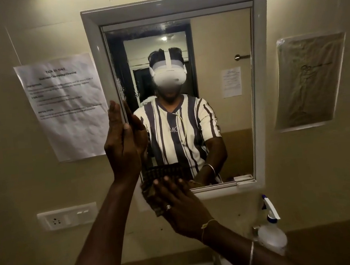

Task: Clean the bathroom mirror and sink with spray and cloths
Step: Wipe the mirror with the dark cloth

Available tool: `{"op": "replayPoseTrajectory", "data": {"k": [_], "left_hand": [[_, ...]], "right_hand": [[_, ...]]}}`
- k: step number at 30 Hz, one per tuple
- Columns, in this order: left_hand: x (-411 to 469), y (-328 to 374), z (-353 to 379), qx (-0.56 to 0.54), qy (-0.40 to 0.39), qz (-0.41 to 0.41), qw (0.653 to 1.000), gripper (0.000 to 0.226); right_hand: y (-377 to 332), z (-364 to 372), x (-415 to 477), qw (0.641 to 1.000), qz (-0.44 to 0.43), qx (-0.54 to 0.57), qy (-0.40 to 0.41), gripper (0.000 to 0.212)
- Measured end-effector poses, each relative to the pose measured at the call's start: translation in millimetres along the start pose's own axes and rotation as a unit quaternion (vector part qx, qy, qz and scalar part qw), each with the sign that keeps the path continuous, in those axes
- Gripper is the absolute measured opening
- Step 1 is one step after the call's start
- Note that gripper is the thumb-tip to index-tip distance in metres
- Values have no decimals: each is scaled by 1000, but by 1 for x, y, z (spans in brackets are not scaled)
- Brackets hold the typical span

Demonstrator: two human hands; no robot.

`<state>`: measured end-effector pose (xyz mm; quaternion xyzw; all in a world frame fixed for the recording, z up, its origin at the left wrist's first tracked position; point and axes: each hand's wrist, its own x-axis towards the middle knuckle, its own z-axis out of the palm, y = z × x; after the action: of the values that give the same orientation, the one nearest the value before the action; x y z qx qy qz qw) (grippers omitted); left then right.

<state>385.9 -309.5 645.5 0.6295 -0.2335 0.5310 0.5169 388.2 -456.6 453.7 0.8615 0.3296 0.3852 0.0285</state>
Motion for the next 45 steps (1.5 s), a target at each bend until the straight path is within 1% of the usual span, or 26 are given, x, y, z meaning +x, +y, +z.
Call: {"op": "replayPoseTrajectory", "data": {"k": [2, 4, 6, 8, 11, 14, 16, 18, 22, 24, 26, 27, 31, 34, 35, 37, 41, 45], "left_hand": [[0, -1, -1, 4, -4, 3, 1000, 50], [0, -3, -1, 0, -6, 6, 1000, 50], [-1, -5, -1, -6, -6, 4, 1000, 50], [-2, -5, 0, -12, -5, 2, 1000, 50], [-2, -5, 3, -14, 2, -3, 1000, 50], [-3, -4, 5, -8, 12, -5, 1000, 50], [-4, -4, 7, 5, 17, 0, 1000, 49], [-5, -3, 9, 12, 22, 0, 1000, 48], [-4, -1, 7, -12, 11, -13, 1000, 49], [-3, 0, 3, -25, -4, -16, 1000, 49], [-3, 1, -3, -40, -18, -22, 999, 48], [-4, 1, -6, -50, -24, -26, 998, 48], [-8, 1, -16, -100, -47, -52, 993, 49], [-10, 1, -22, -127, -52, -79, 987, 48], [-9, 1, -24, -135, -53, -87, 986, 48], [-7, 0, -30, -156, -55, -105, 981, 47], [-4, 2, -40, -179, -52, -137, 973, 46], [-7, 0, -46, -174, -21, -152, 973, 45]], "right_hand": [[1, -1, 3, 998, -42, -17, -32, 76], [6, -5, 5, 997, -63, -26, -42, 73], [15, -11, 2, 995, -77, -40, -41, 71], [26, -15, -10, 996, -71, -54, -24, 70], [44, -14, -45, 998, -12, -59, 9, 73], [59, -5, -90, 992, 100, -61, 46, 78], [63, -1, -105, 983, 160, -53, 69, 73], [57, 2, -104, 977, 191, -41, 82, 72], [39, 10, -93, 961, 255, -23, 105, 87], [36, 13, -90, 958, 262, -27, 112, 91], [35, 17, -88, 966, 235, -32, 103, 89], [33, 19, -86, 973, 207, -34, 93, 86], [22, 25, -70, 997, 48, -54, 22, 78], [4, 31, -46, 994, -59, -83, -36, 82], [-3, 33, -37, 992, -74, -94, -45, 84], [-14, 35, -20, 991, -75, -102, -47, 86], [-25, 34, 2, 989, -85, -113, -42, 80], [-29, 31, 16, 990, -95, -98, -30, 81]]}}
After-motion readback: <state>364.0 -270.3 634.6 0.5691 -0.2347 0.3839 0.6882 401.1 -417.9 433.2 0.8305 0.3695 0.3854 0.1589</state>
